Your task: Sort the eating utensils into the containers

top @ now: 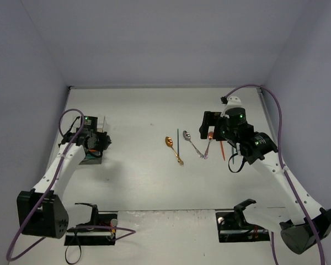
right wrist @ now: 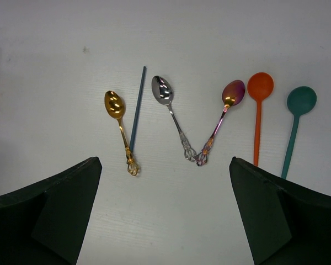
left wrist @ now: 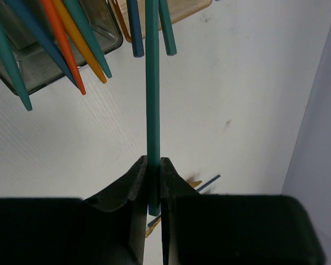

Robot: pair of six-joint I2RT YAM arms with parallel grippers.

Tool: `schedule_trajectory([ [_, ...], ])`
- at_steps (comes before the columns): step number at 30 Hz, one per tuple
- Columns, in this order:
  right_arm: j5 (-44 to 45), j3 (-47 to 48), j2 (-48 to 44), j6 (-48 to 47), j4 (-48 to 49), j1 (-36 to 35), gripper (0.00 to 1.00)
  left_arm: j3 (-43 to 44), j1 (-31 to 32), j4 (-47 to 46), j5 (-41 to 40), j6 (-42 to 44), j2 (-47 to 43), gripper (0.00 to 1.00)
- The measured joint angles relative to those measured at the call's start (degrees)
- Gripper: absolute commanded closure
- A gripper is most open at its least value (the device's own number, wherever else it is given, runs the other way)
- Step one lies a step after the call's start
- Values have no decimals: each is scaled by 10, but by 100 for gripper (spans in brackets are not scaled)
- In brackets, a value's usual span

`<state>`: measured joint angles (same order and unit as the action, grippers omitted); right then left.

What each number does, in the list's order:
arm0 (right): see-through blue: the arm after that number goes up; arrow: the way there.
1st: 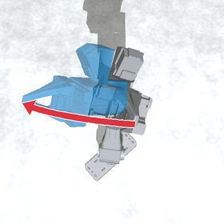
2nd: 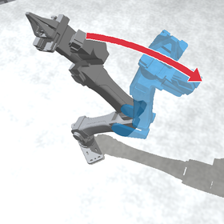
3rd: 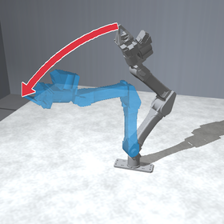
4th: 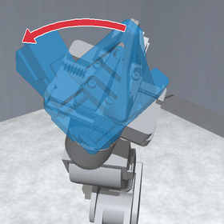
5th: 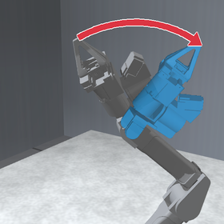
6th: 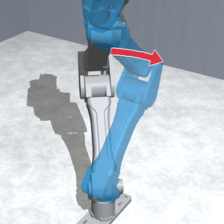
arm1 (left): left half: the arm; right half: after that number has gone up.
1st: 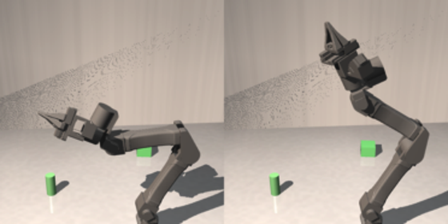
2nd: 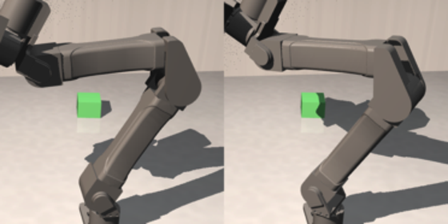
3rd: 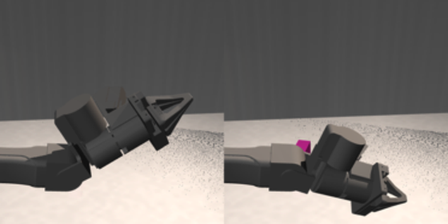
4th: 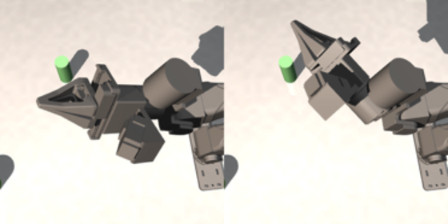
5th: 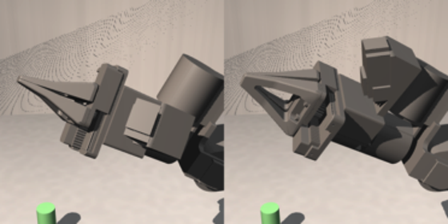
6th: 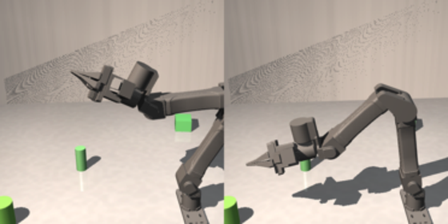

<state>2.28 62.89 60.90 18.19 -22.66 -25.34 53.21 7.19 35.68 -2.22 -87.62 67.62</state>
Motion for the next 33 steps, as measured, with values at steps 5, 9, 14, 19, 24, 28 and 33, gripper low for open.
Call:
schedule_trajectory([
  [5,3,-5,-10,-7,-4,-34,0,36,-44,-6,46,-3,69,96],
  [9,13,-6,-18,-16,-7,-54,0,70,-70,-12,64,-1,104,95],
  [14,31,-6,-30,-22,-8,-66,0,100,-104,-17,88,2,135,94],
  [19,48,-6,-39,-27,-9,-68,0,107,-122,-18,105,3,167,94],
  [24,58,-7,-42,-32,-9,-68,0,107,-129,-18,116,6,181,90],
  [28,63,-9,-42,-33,-10,-68,0,109,-138,-18,119,11,190,84],
  [33,67,-14,-42,-34,-12,-69,0,109,-141,-18,121,17,192,78],
])
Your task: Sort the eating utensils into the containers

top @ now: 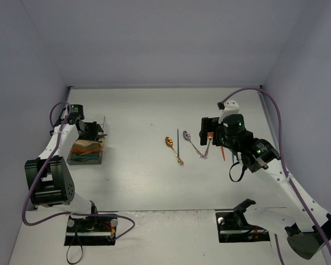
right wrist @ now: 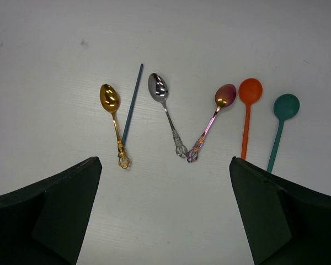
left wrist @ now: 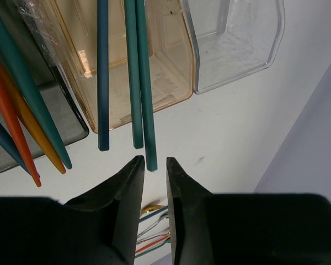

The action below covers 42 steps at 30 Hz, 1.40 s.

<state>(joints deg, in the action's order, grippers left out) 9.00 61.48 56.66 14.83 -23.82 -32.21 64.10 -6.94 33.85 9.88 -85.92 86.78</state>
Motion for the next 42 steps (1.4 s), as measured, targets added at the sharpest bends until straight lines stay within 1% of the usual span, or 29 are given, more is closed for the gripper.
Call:
schedule_trajectory([
  [4,0,0,0,-1,0,-1,0,0,0,0,2,2,0,73],
  [8,-1,0,2,-4,0,-1,0,0,0,1,2,11,-4,62],
  [13,-19,0,37,-4,0,-1,0,11,0,6,1,47,-45,37],
  [14,-23,1,50,-2,0,-1,0,15,0,6,0,61,-61,33],
  [16,-29,3,77,3,0,-1,0,25,0,6,-1,93,-96,28],
  [21,-43,13,151,34,4,-2,6,45,0,5,-10,217,-193,21],
  [24,-47,16,199,56,10,-2,14,45,0,17,-19,314,-254,18],
  [28,-56,16,257,86,28,-8,23,43,2,44,-33,426,-334,18],
  [30,-62,16,278,99,43,-12,30,43,10,62,-47,468,-365,18],
  [33,-69,16,307,117,65,-21,38,43,27,86,-58,510,-391,18],
  [35,-68,16,325,127,78,-26,40,43,44,96,-63,529,-400,18],
  [42,-57,16,402,150,108,-49,43,43,99,111,-64,566,-389,17],
])
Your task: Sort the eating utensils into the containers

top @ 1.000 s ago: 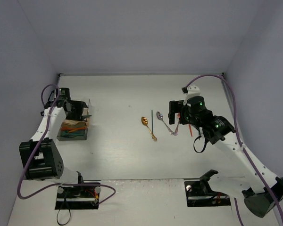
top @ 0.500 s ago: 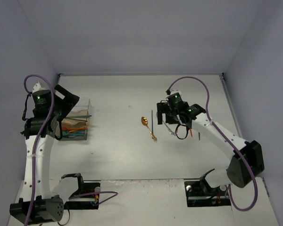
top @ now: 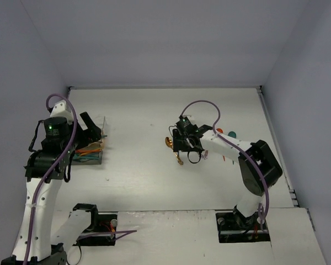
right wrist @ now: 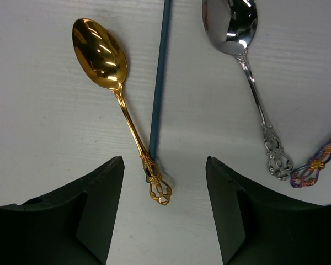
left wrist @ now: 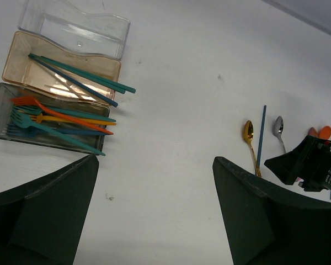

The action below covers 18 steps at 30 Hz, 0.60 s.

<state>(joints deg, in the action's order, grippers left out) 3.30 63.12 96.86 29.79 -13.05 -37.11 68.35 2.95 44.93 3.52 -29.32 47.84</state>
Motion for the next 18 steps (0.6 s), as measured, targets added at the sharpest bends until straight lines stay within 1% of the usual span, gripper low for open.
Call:
schedule_trajectory([
  [9,31,2,72,22,20,-27,56,1,43,14,-16,35,8,17],
  [13,43,3,75,26,25,-27,58,9,61,19,-20,43,13,17],
  [18,54,13,74,27,29,-27,57,14,75,20,-22,49,16,17],
])
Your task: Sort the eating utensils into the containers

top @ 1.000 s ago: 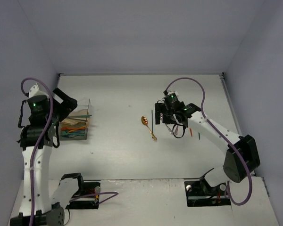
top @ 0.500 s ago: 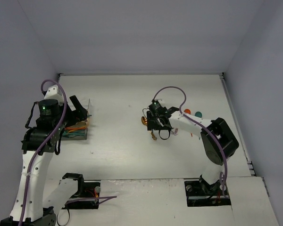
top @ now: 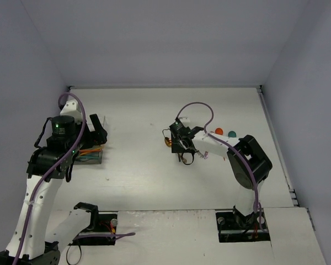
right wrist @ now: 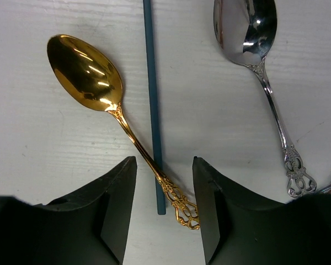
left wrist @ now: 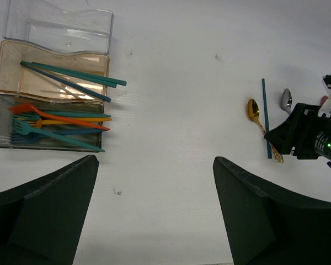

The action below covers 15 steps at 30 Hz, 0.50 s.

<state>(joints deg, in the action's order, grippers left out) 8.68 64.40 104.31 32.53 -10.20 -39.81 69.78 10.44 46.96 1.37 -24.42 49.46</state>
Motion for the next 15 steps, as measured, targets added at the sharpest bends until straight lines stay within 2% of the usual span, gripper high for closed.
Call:
schedule_trajectory([
  [6,9,18,-2,-1,2,0,59,0,10,0,0,2,6,17],
  [10,16,26,-2,-6,2,1,72,0,12,0,0,2,7,17],
  [15,21,37,3,-18,2,2,78,0,16,0,0,2,7,17],
])
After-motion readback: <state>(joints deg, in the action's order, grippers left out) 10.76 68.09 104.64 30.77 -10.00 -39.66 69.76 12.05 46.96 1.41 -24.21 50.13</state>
